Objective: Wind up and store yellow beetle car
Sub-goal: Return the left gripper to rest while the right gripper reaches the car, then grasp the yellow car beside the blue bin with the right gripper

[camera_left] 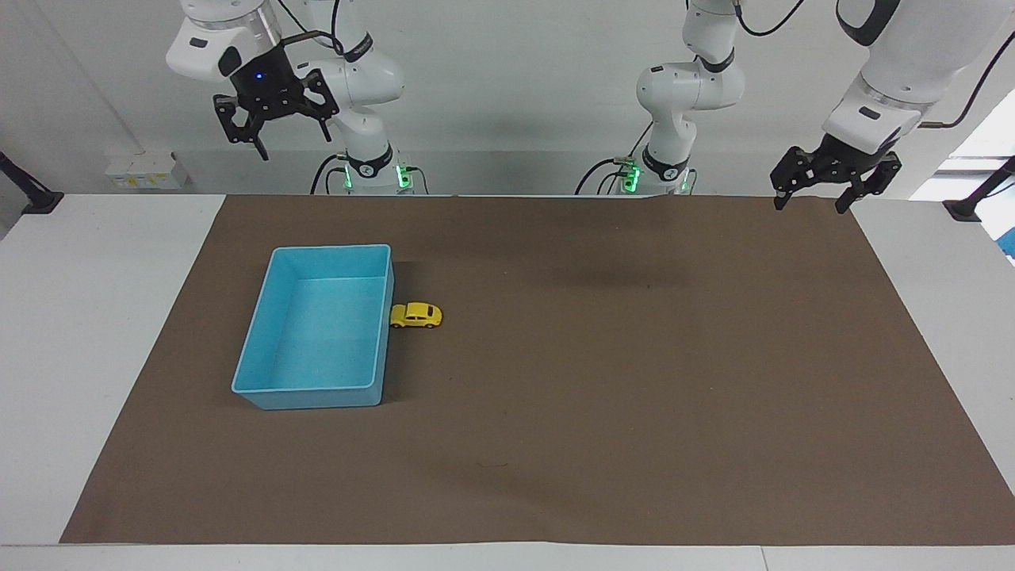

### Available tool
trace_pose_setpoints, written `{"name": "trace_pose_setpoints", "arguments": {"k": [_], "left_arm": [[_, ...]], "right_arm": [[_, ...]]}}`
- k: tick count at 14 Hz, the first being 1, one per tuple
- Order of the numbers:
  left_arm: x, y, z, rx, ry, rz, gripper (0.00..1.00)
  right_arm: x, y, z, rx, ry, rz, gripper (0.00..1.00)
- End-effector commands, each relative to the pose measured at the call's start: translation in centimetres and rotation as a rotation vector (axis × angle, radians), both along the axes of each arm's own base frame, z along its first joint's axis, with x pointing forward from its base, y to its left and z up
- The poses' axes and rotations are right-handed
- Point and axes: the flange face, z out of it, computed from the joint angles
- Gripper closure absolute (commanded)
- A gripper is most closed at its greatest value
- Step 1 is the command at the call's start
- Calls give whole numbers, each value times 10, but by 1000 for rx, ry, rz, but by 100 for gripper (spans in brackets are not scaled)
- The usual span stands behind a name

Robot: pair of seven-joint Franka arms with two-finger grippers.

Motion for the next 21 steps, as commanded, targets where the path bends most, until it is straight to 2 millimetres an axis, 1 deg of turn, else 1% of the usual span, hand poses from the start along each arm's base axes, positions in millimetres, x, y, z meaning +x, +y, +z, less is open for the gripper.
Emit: {"name": "trace_pose_setpoints", "arguments": {"k": [1,2,4,6,9,10,11,14,15,18,19,20,21], "left_arm": [[-7,7,5,12,1,21,0],[-8,12,5,12,2,30,0],[-8,16,6,11,1,36,0],[-7,13,5,11,2,32,0],[-8,13,6,11,1,32,0],[-8,14,6,11,1,33,0],[-8,15,6,11,1,35,0],[-7,14,5,11,2,33,0],[-8,13,6,11,1,32,0],[-8,15,6,11,1,35,0],[-8,14,6,11,1,33,0],[-7,14,5,11,2,33,0],[-7,14,5,11,2,33,0]], "right_arm": [[1,10,-25,37,-23,279,0],[6,16,-37,45,-51,417,0],[14,33,-55,52,-78,594,0],[24,41,-71,54,-84,691,0],[39,73,-105,53,-61,850,0],[40,90,-118,46,-59,886,0],[41,96,-132,44,-57,899,0],[44,108,-179,42,-56,946,0],[44,110,-196,34,-60,955,0],[43,109,-224,19,-78,979,0],[43,110,-237,19,-81,984,0],[43,114,-247,17,-82,995,0],[42,124,-265,11,-73,1023,0]]}}
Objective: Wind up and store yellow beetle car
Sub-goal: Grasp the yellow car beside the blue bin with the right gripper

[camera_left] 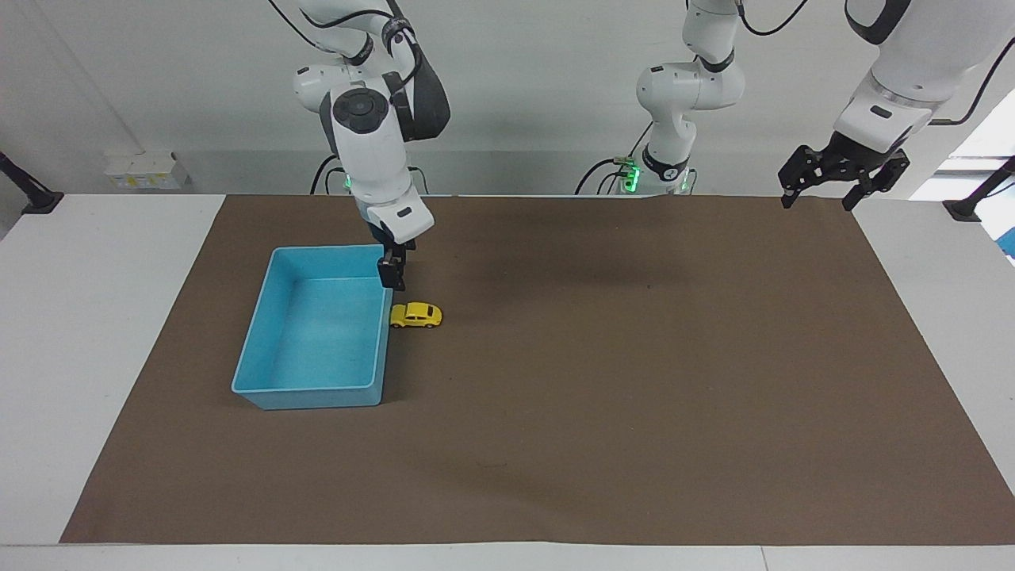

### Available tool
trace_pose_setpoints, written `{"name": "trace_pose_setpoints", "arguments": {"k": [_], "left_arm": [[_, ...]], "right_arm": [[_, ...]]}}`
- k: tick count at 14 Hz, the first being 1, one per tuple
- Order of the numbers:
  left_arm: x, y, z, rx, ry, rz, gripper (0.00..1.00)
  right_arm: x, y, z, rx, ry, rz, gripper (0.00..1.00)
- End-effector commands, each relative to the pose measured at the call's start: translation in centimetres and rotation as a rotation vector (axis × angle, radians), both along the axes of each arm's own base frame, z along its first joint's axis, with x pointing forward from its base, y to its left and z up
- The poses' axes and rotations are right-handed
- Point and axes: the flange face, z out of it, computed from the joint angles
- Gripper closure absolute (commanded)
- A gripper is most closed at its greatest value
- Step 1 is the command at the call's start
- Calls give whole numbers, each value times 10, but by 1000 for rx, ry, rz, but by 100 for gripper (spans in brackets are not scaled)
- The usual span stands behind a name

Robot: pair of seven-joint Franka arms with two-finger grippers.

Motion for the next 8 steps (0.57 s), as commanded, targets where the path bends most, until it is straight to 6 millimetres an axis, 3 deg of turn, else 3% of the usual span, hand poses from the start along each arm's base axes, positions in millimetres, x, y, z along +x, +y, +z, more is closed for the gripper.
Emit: {"name": "trace_pose_setpoints", "arguments": {"k": [1,4,8], "left_arm": [[-7,1,4,12,5,10,0],[-7,1,4,12,4,10,0],[-7,1,4,12,5,10,0]], "right_arm": [[-5,18,-39,-32,-15,80,0],[-13,18,-74,-29,-40,94,0],[-4,13,-115,-71,-36,118,0]]}}
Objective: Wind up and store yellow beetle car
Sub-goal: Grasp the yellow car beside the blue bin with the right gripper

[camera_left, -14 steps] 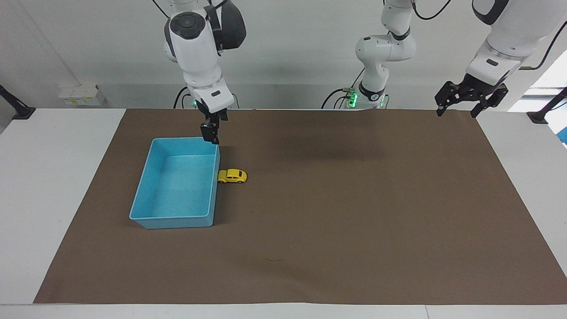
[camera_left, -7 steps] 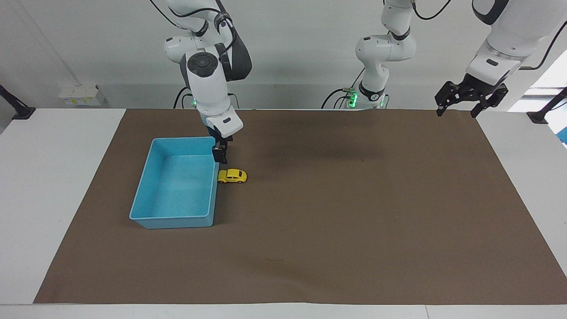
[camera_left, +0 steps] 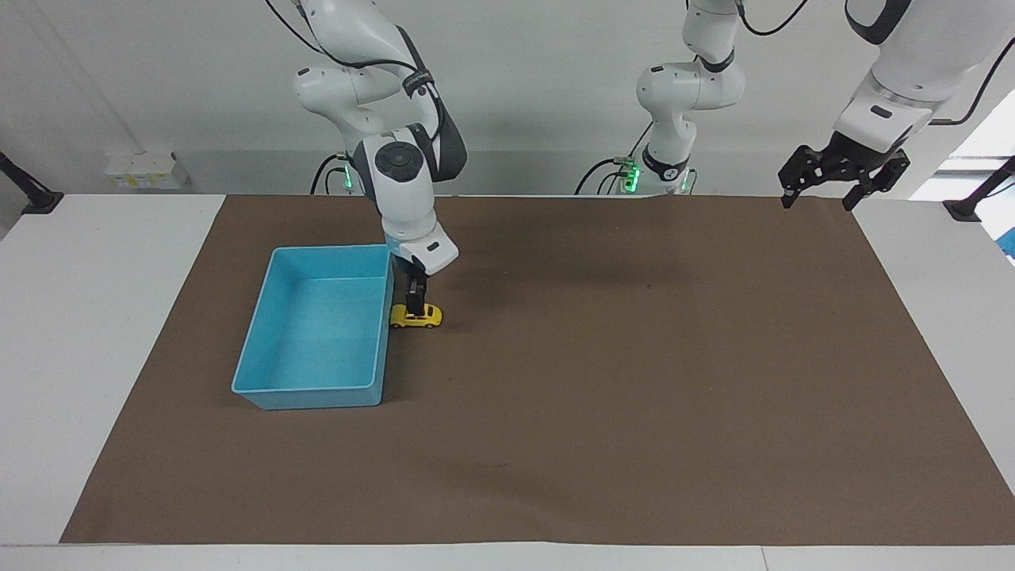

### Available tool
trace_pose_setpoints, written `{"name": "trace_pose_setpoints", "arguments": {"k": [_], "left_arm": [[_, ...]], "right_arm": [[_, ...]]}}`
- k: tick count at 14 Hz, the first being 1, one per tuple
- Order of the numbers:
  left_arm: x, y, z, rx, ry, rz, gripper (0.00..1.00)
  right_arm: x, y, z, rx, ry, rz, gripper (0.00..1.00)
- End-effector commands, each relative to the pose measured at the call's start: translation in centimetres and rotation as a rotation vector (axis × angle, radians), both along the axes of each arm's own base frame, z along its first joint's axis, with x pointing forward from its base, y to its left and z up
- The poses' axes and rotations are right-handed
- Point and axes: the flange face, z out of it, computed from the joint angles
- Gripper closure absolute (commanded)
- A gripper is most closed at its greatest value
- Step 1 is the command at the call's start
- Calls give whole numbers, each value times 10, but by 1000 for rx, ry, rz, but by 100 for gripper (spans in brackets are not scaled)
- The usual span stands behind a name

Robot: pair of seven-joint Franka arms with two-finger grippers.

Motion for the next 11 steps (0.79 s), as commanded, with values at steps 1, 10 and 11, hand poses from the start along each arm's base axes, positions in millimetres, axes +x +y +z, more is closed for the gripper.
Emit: {"name": "trace_pose_setpoints", "arguments": {"k": [1,10,11], "left_arm": [[-7,1,4,12,5,10,0],[-7,1,4,12,4,10,0],[-7,1,4,12,4,10,0]], "right_arm": [[5,-5,-25,-17,-4,27,0],[3,-8,-34,-21,8,29,97],[6,-5,-34,-20,7,30,100]]}}
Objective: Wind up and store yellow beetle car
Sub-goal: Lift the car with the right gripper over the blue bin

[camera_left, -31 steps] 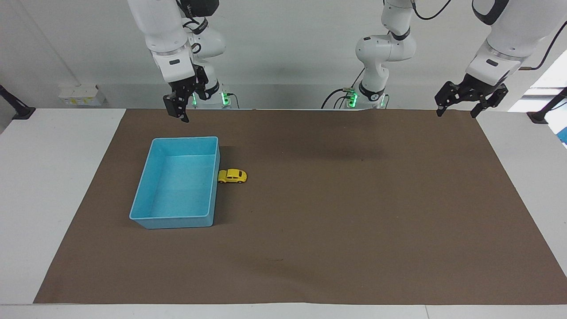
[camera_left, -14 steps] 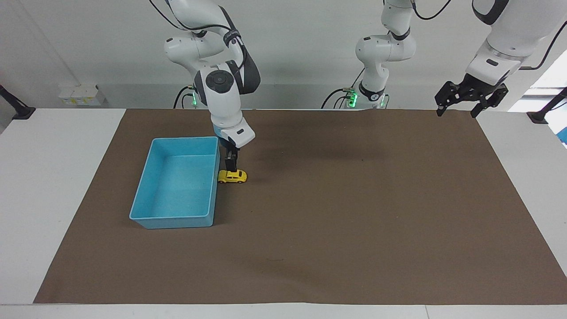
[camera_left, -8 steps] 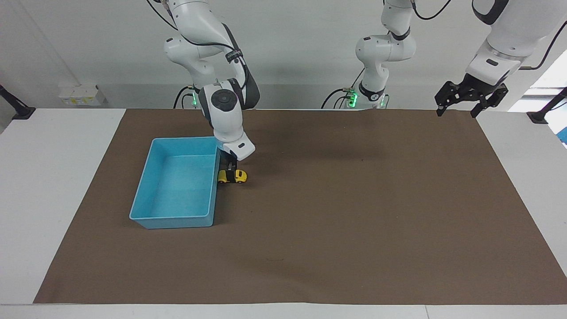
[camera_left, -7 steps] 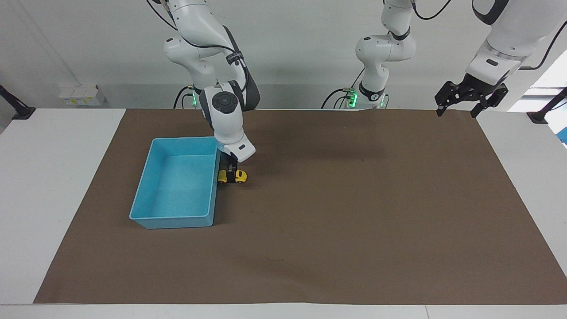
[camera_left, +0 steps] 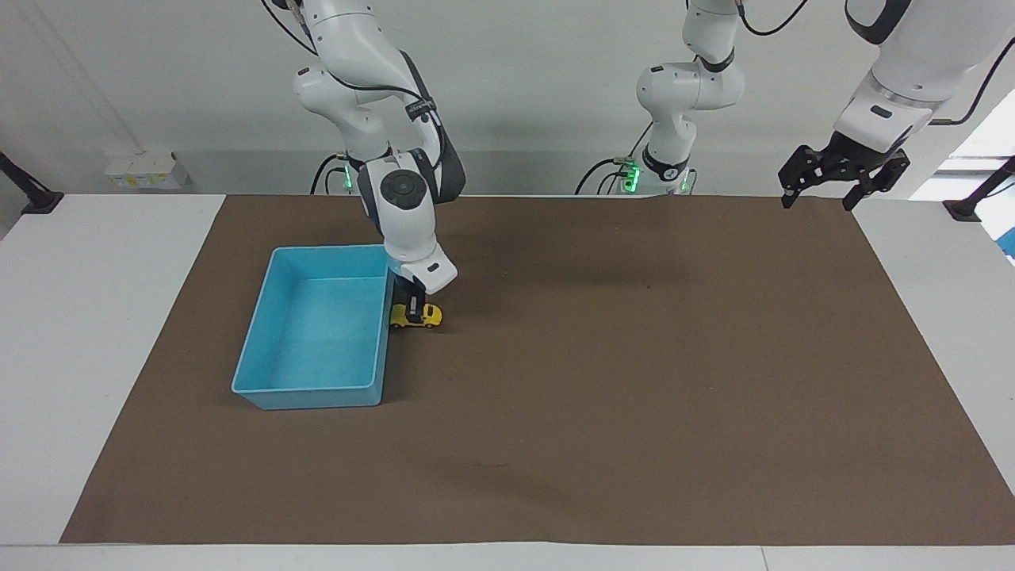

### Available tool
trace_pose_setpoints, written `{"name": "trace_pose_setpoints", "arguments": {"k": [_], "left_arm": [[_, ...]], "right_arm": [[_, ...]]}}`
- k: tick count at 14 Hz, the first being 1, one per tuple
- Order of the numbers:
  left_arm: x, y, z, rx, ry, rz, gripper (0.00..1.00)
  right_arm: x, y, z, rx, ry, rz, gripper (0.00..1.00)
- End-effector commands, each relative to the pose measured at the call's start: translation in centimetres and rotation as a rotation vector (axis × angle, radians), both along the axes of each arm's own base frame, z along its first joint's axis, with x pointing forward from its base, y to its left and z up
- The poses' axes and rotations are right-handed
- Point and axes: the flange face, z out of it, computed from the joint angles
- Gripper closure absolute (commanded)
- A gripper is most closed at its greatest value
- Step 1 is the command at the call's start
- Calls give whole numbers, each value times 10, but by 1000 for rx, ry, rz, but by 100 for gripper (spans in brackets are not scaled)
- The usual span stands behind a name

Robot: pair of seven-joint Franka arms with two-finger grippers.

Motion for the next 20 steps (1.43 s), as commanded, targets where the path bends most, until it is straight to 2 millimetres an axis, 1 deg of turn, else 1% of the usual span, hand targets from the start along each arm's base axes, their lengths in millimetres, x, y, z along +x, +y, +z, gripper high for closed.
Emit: {"name": "trace_pose_setpoints", "arguments": {"k": [1,3,5,6,10,12,14,16,18,20], "left_arm": [[-7,1,4,12,4,10,0],[-7,1,4,12,4,10,0],[-7,1,4,12,4,10,0],[-7,1,4,12,5,10,0],[-7,1,4,12,4,10,0],[-7,1,4,12,4,10,0],[-7,1,4,12,4,10,0],[-7,1,4,12,5,10,0],[-7,1,4,12,4,10,0],[-7,1,4,12,4,10,0]], "right_arm": [[9,0,4,-5,-15,22,100],[20,13,14,8,-36,12,100],[29,20,24,11,-42,-6,100],[30,26,27,15,-40,-1,100],[38,31,33,22,-57,0,100],[41,33,40,22,-58,0,100],[46,35,53,15,-46,-4,100],[47,39,60,12,-40,1,100],[51,40,76,8,-29,-6,100],[50,39,95,9,-20,-13,100]]}}
